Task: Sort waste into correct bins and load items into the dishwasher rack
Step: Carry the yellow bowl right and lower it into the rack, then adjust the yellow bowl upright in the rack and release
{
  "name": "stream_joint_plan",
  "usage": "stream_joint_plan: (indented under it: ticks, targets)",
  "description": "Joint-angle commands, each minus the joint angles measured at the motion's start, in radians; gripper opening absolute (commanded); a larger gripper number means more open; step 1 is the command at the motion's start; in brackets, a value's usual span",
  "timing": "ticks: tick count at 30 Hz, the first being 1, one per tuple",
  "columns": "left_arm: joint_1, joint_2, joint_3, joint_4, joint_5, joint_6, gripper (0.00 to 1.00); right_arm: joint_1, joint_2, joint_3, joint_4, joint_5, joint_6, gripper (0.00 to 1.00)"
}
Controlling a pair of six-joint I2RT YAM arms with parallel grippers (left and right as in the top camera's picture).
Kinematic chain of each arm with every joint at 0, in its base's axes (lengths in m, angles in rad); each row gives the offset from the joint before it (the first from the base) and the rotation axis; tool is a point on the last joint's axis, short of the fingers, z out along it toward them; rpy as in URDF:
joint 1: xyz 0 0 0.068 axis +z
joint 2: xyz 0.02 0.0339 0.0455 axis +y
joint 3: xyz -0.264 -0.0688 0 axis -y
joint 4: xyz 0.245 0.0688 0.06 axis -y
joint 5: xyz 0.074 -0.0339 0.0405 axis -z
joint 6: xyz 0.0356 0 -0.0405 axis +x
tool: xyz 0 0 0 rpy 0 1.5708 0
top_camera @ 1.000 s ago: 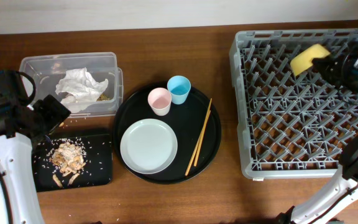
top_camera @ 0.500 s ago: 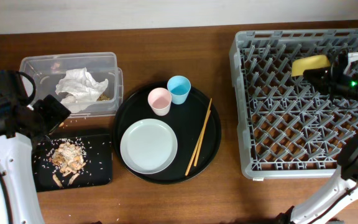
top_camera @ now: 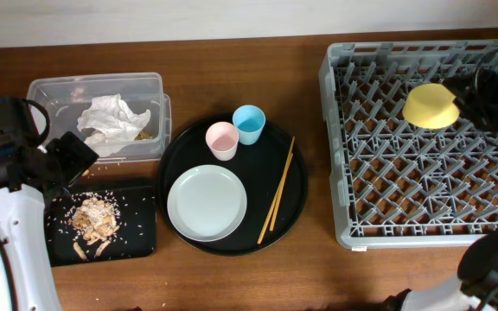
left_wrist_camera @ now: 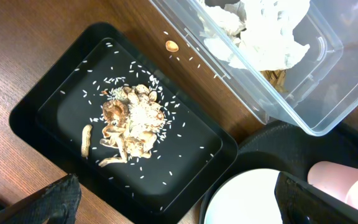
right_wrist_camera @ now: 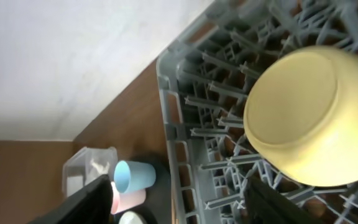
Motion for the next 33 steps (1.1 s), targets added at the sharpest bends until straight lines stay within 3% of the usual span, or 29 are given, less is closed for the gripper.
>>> stream_joint_plan:
  ticks: [1,9,18,21,27,33]
  targets:
    - [0.005,-0.013,0.008,-0.001,-0.004,0.006,0.99,0.005,-0.037,0.000,0.032,0.063,0.010,0.71]
    - [0.005,-0.013,0.008,-0.001,-0.004,0.006,0.99,0.104,0.043,0.000,0.158,0.372,0.010,0.71]
    - [0.005,-0.013,0.008,-0.001,-0.004,0.006,0.99,0.200,0.194,0.000,0.204,0.526,0.062,0.69]
    - [0.005,-0.013,0.008,-0.001,-0.004,0.006,0.99,0.200,0.195,0.000,0.195,0.582,0.062,0.58]
    - [0.005,-0.013,0.008,-0.001,-0.004,0.006,0.99,0.202,0.196,0.000,0.158,0.638,0.058,0.46]
    - [0.005,-0.013,0.008,-0.001,-0.004,0.006,0.99,0.202,0.125,0.030,0.127,0.630,0.058,0.47]
